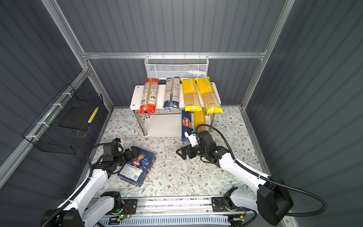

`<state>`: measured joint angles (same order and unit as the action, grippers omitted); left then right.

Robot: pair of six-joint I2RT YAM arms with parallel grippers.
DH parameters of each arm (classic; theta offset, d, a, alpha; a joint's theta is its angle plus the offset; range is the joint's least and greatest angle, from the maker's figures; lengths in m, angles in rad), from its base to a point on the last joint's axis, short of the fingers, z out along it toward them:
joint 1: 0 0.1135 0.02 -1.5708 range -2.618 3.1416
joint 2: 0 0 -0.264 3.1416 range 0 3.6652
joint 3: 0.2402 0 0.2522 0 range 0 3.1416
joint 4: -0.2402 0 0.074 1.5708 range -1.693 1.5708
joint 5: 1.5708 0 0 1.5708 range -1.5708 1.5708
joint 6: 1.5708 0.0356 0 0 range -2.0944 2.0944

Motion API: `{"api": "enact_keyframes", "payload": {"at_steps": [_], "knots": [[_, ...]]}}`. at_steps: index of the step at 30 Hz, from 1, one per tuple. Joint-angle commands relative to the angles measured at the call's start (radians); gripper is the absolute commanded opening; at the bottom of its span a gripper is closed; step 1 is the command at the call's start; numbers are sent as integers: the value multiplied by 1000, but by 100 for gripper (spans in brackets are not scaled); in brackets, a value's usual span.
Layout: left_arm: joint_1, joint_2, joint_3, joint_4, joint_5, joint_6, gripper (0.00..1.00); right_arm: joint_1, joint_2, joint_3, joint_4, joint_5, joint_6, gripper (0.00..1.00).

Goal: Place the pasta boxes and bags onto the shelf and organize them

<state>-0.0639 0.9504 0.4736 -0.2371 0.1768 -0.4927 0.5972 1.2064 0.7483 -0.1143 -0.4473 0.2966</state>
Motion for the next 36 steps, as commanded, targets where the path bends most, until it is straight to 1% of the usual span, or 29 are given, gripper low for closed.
{"api": "enact_keyframes", "payload": {"at_steps": [1, 7, 10, 13, 18, 24, 27, 30, 33, 36], "knots": [[-5, 4, 37, -39, 18, -34, 99, 10, -2, 24, 14, -83, -49, 99], [-22, 48, 51, -7, 22, -14, 99, 9, -71, 8, -51, -93, -90, 99], [-45, 76, 52, 23, 13, -23, 99, 9, -80, -14, -62, -136, -92, 99], [-93, 110, 58, 77, 12, -8, 99, 21, -80, -35, -67, -159, -91, 99], [-160, 252, 163, 101, 27, 49, 99, 45, -62, -85, 2, -160, -39, 99], [-227, 365, 220, 196, 98, 31, 99, 58, -27, -121, 42, -117, -3, 99], [-287, 410, 283, 178, 104, 62, 99, 58, 2, -123, 49, -116, -2, 99], [-343, 441, 349, 88, 53, 85, 99, 58, 29, -85, -5, -118, -19, 99], [-346, 411, 343, 45, 6, 58, 99, 58, 19, -64, -51, -111, -27, 99], [-344, 367, 347, -48, -103, 28, 99, 58, -26, -80, -52, -76, -18, 99]]}}
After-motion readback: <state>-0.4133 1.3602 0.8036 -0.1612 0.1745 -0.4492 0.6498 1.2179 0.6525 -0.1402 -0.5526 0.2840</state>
